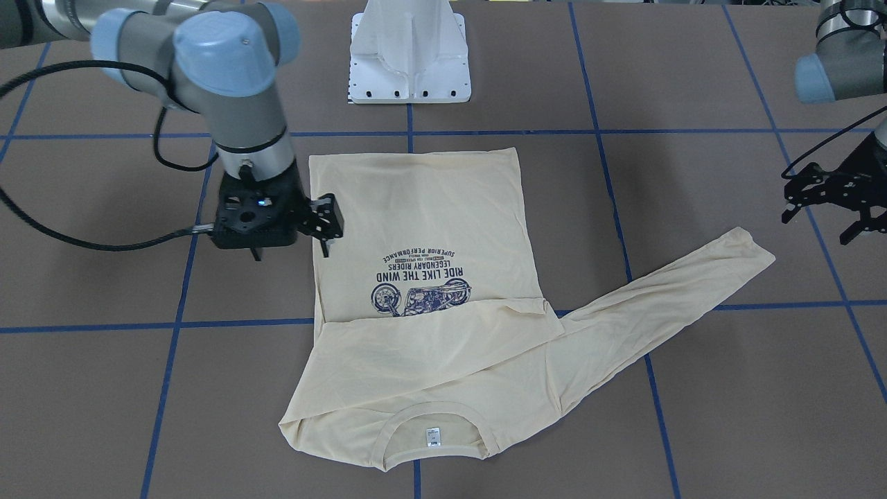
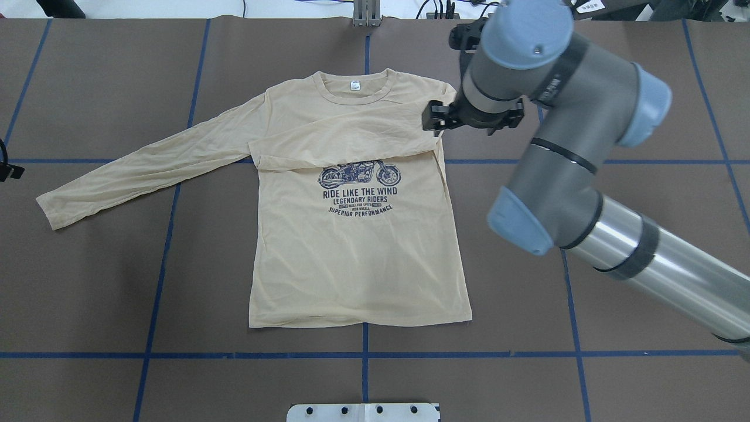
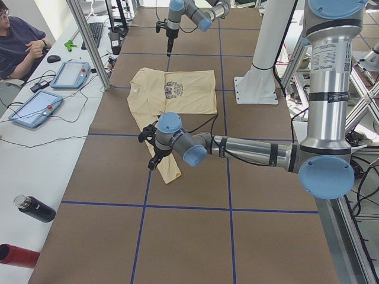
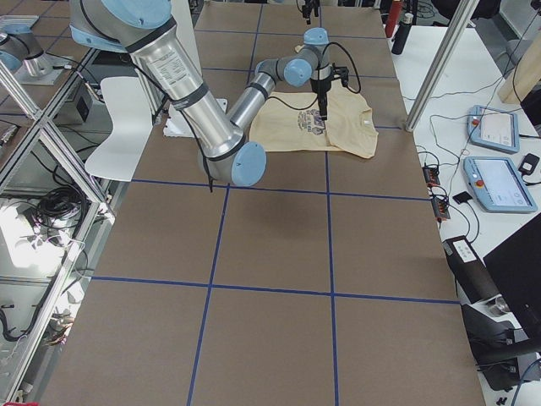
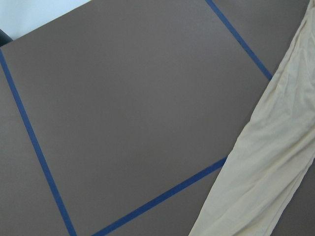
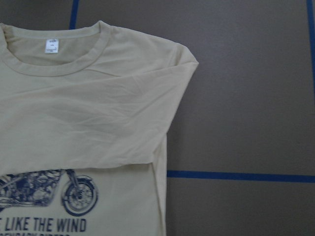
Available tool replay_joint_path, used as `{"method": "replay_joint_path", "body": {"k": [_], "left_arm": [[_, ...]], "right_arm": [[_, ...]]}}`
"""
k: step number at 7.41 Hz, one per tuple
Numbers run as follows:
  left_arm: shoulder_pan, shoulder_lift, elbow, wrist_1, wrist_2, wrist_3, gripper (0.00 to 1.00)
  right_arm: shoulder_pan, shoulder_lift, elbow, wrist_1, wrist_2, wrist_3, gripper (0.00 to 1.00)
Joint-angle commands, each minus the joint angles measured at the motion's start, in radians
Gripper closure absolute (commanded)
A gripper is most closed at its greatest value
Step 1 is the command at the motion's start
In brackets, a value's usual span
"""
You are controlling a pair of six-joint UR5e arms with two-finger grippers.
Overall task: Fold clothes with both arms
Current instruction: 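Release the sleeve and raise the right gripper away from the shirt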
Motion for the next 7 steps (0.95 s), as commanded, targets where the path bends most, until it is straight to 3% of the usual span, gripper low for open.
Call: {"method": "replay_joint_path", "body": {"k": [1,3,5,7], "left_arm": [[0.094,0.032,0.094,-0.165,0.061,-0.066,0.0],[0.122,0.032,0.148,-0.236,0.064,-0.063,0.03],[0.157,0.032,0.149,-0.237,0.064,-0.06,0.21],[0.171,0.032,0.148,-0.237,0.065,-0.059,0.3]], "right_arm": [[0.083,-0.214,0.127,0.008,0.071,-0.19,0.01],[0.149,-0.335,0.19,0.01,0.128,-0.306,0.01],[0.165,-0.378,0.202,0.01,0.129,-0.35,0.0],[0.165,-0.378,0.202,0.01,0.129,-0.351,0.0]]}}
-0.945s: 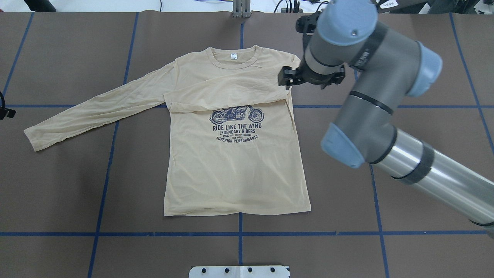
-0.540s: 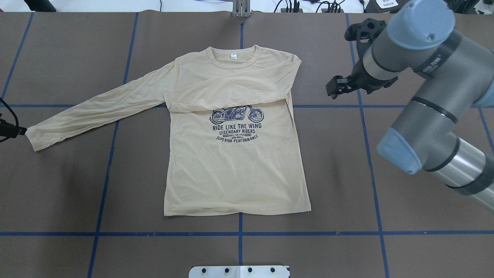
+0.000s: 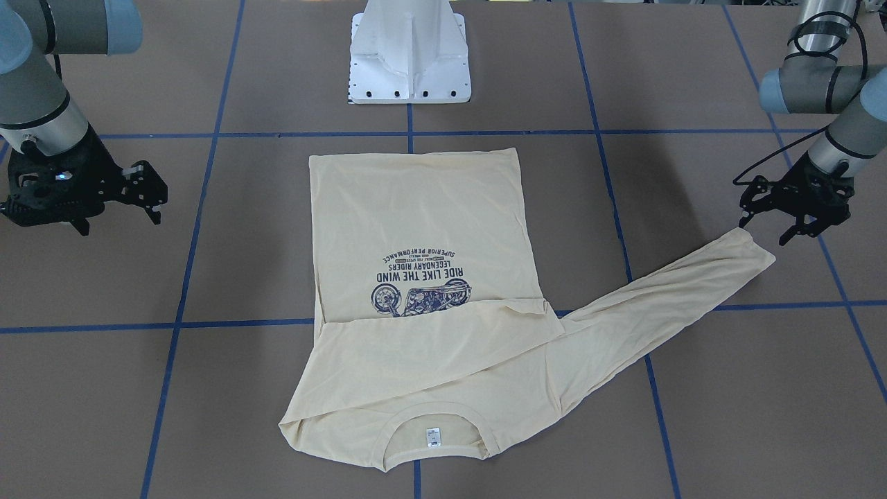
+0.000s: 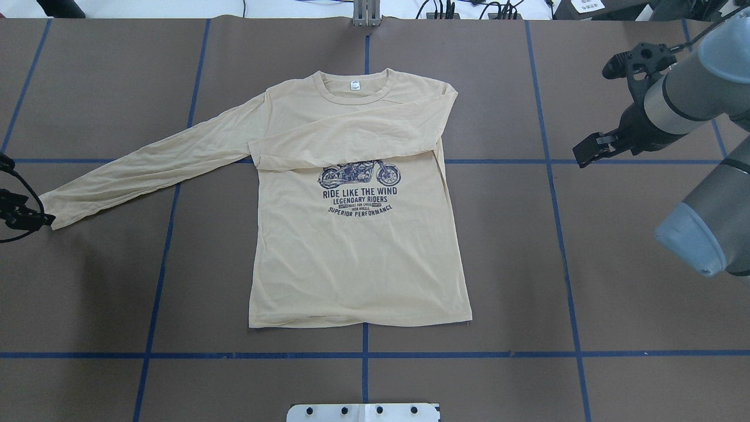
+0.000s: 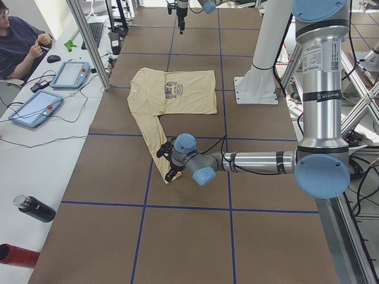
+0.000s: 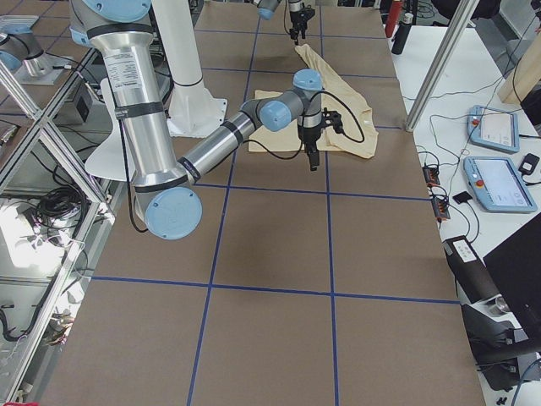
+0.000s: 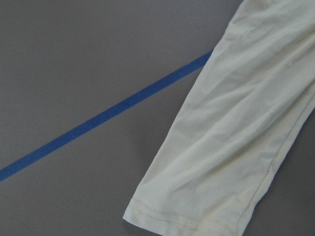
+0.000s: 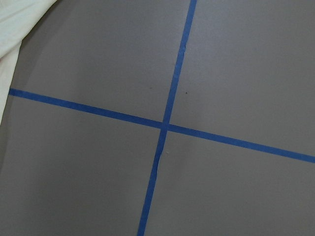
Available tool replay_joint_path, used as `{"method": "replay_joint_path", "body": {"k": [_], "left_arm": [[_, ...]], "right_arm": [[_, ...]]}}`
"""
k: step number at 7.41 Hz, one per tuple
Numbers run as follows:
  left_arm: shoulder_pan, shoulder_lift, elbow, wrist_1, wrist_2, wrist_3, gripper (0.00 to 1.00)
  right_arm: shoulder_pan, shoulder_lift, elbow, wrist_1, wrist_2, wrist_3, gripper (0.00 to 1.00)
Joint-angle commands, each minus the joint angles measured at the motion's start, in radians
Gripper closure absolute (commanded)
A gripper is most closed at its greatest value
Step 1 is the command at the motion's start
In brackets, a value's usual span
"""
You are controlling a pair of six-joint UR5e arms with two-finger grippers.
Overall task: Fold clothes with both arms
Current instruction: 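Release the sleeve and raise the right gripper away from the shirt, then grasp the cuff of the other sleeve with the left gripper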
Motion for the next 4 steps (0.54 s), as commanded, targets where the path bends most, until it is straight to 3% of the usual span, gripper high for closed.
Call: {"method": "replay_joint_path", "body": {"k": [1,4], "left_arm": [[0.017,-0.003,0.0,0.0,0.001,0.001,0.3],[0.034,-0.006,0.002,0.0,0.003,0.002,0.3]], "right_arm": [[0.001,-0.004,0.001,0.0,0.001,0.0,0.0],[0.001,-0.003,0.003,0.0,0.007,0.005,0.0]]}}
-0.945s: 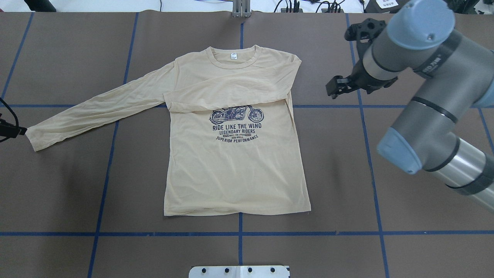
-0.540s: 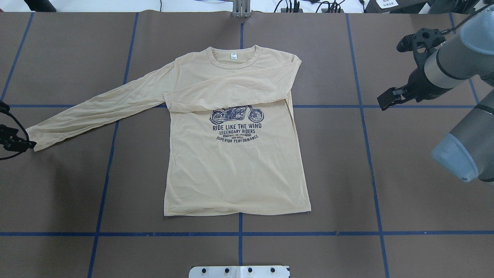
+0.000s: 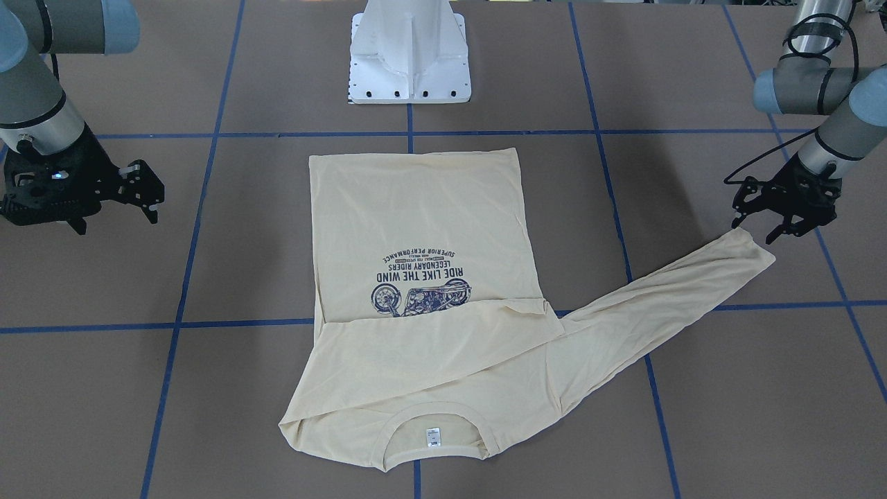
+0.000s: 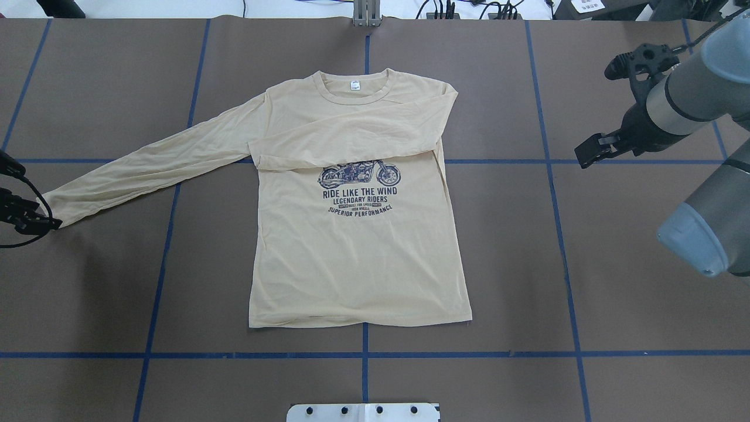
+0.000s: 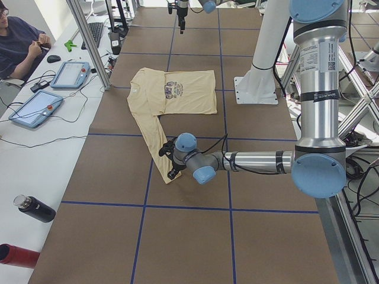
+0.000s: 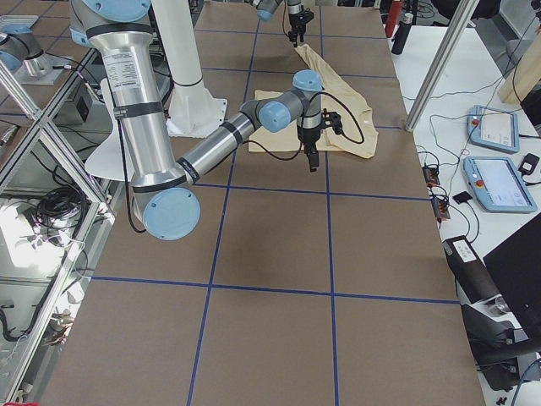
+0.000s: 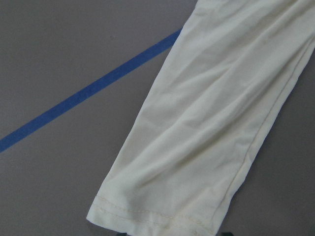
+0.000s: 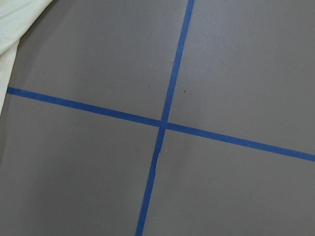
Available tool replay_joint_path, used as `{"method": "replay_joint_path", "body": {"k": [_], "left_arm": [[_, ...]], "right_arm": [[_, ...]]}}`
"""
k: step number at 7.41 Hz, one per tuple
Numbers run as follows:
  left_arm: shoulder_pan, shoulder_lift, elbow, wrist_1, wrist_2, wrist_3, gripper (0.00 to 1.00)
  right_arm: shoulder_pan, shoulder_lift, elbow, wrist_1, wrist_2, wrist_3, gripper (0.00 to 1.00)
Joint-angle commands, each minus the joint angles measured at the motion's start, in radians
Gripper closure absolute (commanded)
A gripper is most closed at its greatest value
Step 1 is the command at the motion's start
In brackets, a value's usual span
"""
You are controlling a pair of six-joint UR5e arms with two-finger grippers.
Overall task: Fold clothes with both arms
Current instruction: 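Grasp the cuff of the other sleeve with the left gripper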
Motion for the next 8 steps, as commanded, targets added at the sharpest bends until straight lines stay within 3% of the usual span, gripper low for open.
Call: {"method": "replay_joint_path", "body": {"k": [1,4,7,8], "left_arm": [[0.017,-0.003,0.002,0.0,0.001,0.003,0.3],[0.024,-0.005,0.002,0.0,0.001,0.004,0.57],[0.024,-0.002,0.005,0.0,0.002,0.007,0.66],[0.024,0.0,0.005,0.0,0.008,0.007,0.78]], "right_arm": [[0.0,0.002,0.001,0.0,0.007,0.004,0.0],[0.0,0.001,0.013,0.0,0.022,0.007,0.0],[0.0,0.002,0.013,0.0,0.022,0.007,0.0],[-0.001,0.004,0.014,0.0,0.022,0.007,0.0]]}}
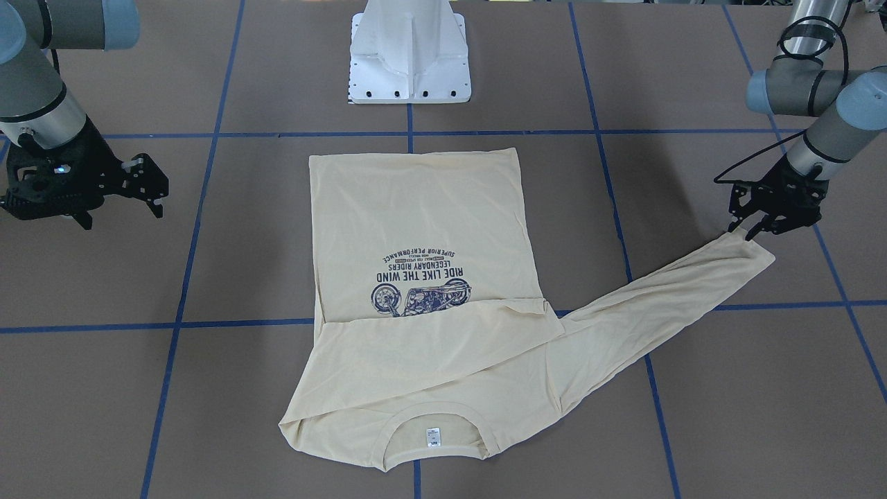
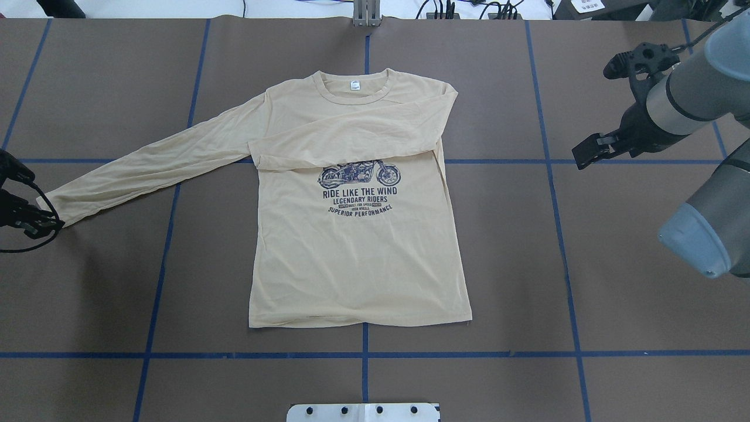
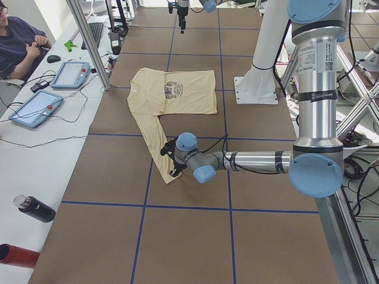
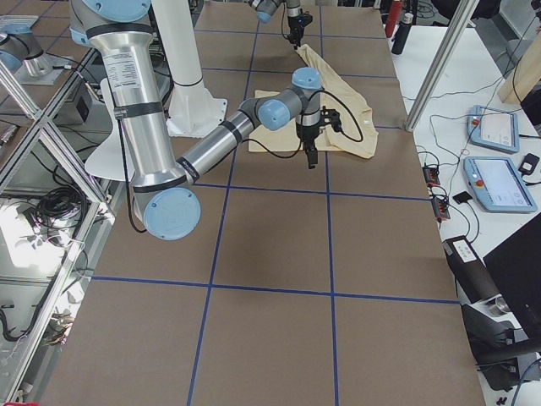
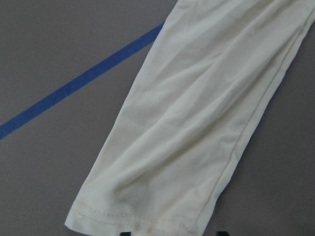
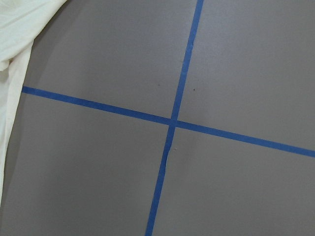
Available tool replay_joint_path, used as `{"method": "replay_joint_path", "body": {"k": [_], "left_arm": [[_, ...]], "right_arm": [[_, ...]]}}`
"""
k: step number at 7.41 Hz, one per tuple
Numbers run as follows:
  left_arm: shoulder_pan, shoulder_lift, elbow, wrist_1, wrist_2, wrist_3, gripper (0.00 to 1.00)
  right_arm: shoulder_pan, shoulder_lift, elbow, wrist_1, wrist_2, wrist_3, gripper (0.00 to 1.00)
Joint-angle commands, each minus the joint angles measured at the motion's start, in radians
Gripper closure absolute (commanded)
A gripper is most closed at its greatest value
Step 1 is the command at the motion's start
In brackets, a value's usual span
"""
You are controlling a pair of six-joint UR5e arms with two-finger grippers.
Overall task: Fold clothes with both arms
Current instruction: 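Grasp the cuff of the other sleeve with the left gripper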
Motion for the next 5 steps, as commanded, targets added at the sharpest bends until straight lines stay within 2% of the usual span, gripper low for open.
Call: {"method": "replay_joint_path", "body": {"k": [1,5], "left_arm": [[0.0,0.003,-0.001,0.0,0.006,0.0,1.0],[-0.009,-0.029,-0.097,0.008,0.005,0.014,1.0]], "right_arm": [[-0.001,0.001,0.006,0.0,0.0,0.002,0.0],[0.0,0.003,0.007,0.0,0.006,0.002,0.0]]}}
